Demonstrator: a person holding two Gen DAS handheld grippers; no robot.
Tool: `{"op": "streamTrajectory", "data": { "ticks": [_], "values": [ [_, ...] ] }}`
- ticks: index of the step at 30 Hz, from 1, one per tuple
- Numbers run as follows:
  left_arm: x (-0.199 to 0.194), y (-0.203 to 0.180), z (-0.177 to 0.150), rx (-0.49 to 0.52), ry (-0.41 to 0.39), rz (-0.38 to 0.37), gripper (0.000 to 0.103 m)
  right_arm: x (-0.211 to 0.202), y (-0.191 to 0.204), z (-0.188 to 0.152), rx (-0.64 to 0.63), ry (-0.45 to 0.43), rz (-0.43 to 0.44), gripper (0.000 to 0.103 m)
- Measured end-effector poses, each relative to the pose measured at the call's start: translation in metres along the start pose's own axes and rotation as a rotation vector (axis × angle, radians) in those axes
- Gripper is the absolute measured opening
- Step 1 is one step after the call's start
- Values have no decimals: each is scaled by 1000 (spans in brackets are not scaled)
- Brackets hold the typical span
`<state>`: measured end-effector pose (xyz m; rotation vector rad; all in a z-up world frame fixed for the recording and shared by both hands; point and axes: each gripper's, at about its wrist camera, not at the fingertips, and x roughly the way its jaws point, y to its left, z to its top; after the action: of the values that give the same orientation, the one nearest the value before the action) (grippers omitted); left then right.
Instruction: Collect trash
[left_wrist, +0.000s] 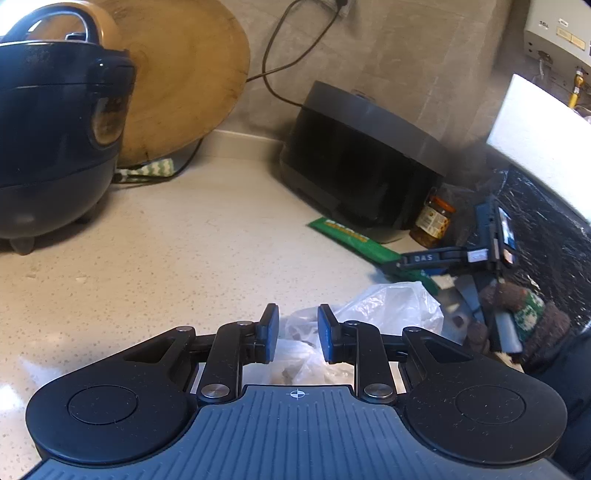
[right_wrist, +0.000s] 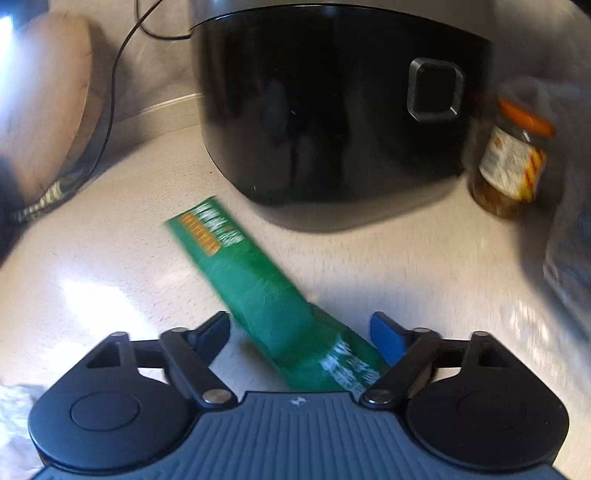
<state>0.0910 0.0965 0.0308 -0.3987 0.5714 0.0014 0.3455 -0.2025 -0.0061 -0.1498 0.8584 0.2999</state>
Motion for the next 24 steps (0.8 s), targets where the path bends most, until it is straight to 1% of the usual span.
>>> {"op": "streamTrajectory", "data": {
  "ticks": [1,2,4,6,9,14,16,18,20,21,23,24],
  "values": [
    [0,-1,0,1,3,-4,26,-6,2,-5,8,4,14,50],
    [1,-2,-1,4,6,-11,26,-12,6,-10,9,6,28,46],
    [0,-5,-2,9,8,-28,26,-28,15,-23,4,0,37,36],
    [-2,-7,-4,11,3,-38,26,-44,23,-34,12,-1,71,36],
    [-4,-10,-6,12,1,-49,26,-72,36,-48,47,-14,178,36],
    [-12,-15,-8,34,1,-48,26,-120,62,-45,52,-100,254,36],
    [-17,-14,-9,40,-4,-39,26,-134,77,-42,42,-120,286,36],
    [-23,-9,-9,25,-11,-34,26,-139,97,-43,23,-104,298,36],
    [-30,-1,-7,-4,-23,-28,26,-135,117,-49,24,-66,309,36],
    [-33,4,-6,-20,-28,-24,26,-132,125,-53,38,-43,331,39],
    [-38,15,-5,-50,-35,-13,26,-128,137,-62,73,6,434,50],
    [-40,20,-5,-65,-36,-9,26,-124,141,-67,87,40,487,61]
  ]
}}
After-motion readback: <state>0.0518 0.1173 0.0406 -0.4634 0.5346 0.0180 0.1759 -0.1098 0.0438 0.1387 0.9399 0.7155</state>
